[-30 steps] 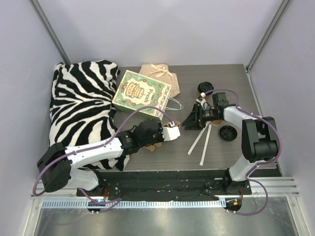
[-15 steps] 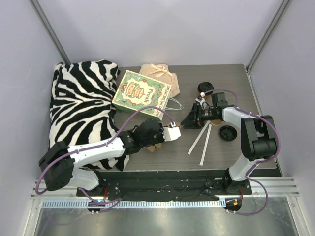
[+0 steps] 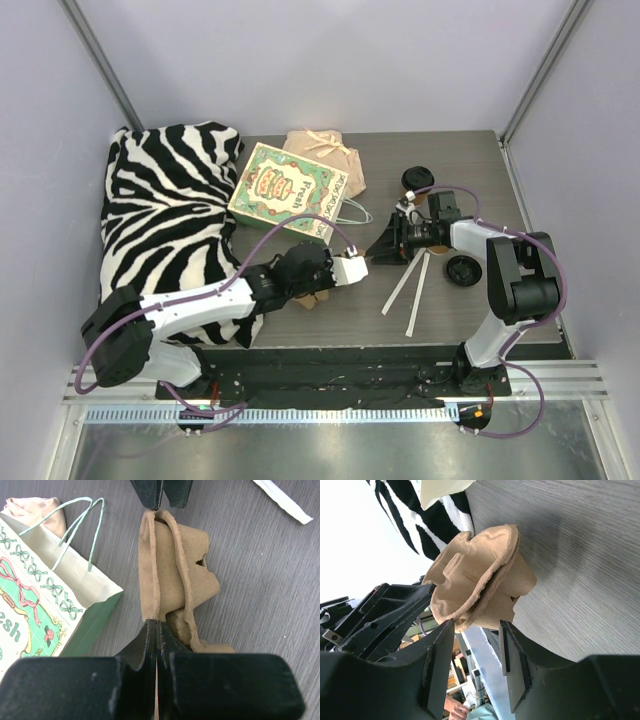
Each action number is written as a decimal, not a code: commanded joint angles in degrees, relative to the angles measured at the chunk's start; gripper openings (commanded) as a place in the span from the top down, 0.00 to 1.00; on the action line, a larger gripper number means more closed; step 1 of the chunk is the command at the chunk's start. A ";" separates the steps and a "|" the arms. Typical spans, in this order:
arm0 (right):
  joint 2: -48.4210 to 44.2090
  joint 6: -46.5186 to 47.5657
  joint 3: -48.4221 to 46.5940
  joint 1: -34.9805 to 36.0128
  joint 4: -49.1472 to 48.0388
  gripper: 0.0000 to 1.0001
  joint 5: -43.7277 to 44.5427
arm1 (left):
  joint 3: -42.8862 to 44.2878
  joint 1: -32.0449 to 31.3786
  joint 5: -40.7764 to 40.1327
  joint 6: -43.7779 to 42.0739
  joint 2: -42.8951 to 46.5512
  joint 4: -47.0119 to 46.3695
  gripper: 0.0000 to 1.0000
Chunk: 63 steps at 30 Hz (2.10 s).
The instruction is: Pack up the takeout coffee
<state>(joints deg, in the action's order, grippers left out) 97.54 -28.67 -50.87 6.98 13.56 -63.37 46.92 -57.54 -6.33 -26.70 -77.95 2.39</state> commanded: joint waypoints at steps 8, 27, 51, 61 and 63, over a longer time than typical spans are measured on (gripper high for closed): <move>-0.68 -0.87 -0.46 1.10 -2.84 0.52 0.27 | 3.80 1.11 1.32 2.88 -0.44 -2.66 1.00; -5.50 8.19 -4.85 2.86 6.82 0.18 5.45 | 2.48 1.29 1.32 4.11 -0.88 -2.57 1.00; -9.29 27.17 -15.40 6.29 22.91 0.17 13.72 | 14.25 14.37 25.11 12.63 -1.14 24.21 0.61; -10.44 27.00 -15.48 5.67 24.05 0.17 13.80 | 18.30 15.70 30.94 10.35 -6.33 29.42 0.61; -10.35 27.08 -15.75 5.50 24.32 0.16 13.72 | 18.74 15.79 30.59 10.44 -7.30 29.16 0.61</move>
<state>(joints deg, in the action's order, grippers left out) 89.25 -2.83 -65.58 12.95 37.19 -49.54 63.00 -41.71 21.67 -16.49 -84.38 30.22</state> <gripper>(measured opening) 0.834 0.392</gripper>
